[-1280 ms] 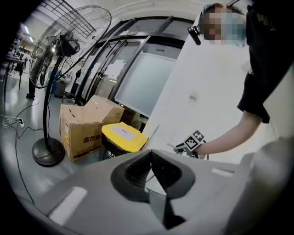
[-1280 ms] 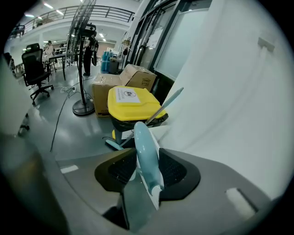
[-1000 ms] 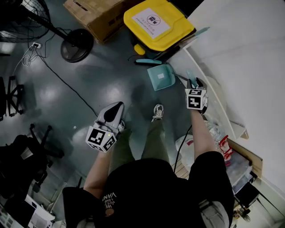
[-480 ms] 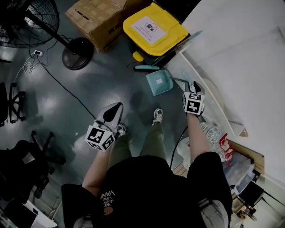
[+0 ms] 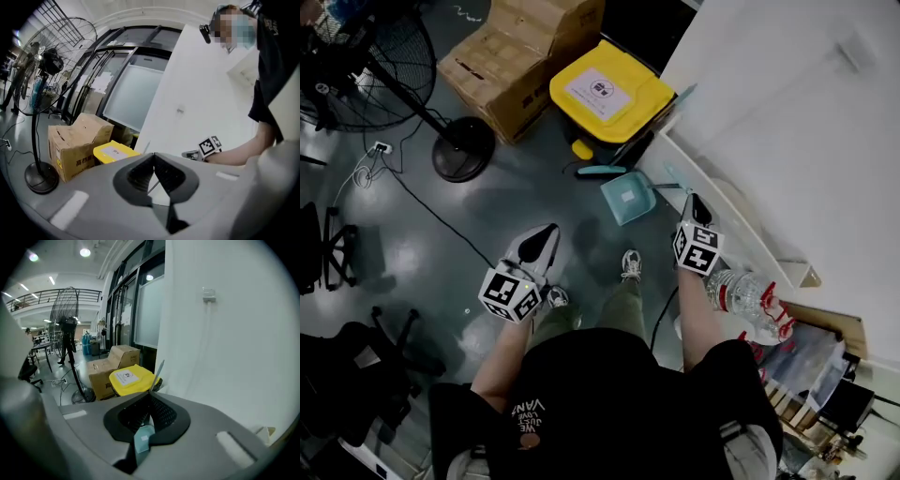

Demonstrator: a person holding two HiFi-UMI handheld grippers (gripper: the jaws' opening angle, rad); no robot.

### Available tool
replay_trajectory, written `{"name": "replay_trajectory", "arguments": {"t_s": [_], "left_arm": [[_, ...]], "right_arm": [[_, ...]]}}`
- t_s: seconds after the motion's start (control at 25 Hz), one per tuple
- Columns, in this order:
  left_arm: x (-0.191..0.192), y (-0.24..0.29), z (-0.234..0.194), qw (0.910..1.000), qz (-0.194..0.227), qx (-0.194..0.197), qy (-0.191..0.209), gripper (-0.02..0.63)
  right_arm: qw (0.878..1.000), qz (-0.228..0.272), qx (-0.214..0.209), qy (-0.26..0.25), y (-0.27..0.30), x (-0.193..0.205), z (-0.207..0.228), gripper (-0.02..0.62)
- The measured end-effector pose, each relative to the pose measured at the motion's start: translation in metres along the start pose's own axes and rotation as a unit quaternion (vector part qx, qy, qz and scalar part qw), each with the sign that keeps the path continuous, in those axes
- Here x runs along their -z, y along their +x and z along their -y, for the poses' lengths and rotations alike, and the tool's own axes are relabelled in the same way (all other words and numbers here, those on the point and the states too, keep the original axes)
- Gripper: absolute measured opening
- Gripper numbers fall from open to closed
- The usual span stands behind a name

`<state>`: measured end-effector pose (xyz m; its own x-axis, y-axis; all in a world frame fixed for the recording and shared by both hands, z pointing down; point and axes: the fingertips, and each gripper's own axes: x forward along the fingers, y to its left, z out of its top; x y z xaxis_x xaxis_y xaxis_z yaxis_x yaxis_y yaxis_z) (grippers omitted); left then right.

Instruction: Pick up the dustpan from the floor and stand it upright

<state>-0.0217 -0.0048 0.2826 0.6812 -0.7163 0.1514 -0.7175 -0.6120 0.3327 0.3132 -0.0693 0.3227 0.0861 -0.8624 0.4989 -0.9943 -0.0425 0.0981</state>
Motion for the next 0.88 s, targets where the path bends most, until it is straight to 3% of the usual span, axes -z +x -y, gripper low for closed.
{"name": "replay_trajectory", "arguments": {"t_s": [0.28, 0.88], "left_arm": [[-0.026, -0.015, 0.008, 0.9994, 0.014, 0.019, 0.025, 0.054], [-0.044, -0.062, 0.008, 0.999, 0.03, 0.023, 0.025, 0.054]], "right_arm": [[0.999, 0.043, -0.013, 0.028, -0.055, -0.011, -0.02, 0.002], [0.991, 0.064, -0.099, 0.058, -0.117, -0.021, -0.094, 0.002]]}}
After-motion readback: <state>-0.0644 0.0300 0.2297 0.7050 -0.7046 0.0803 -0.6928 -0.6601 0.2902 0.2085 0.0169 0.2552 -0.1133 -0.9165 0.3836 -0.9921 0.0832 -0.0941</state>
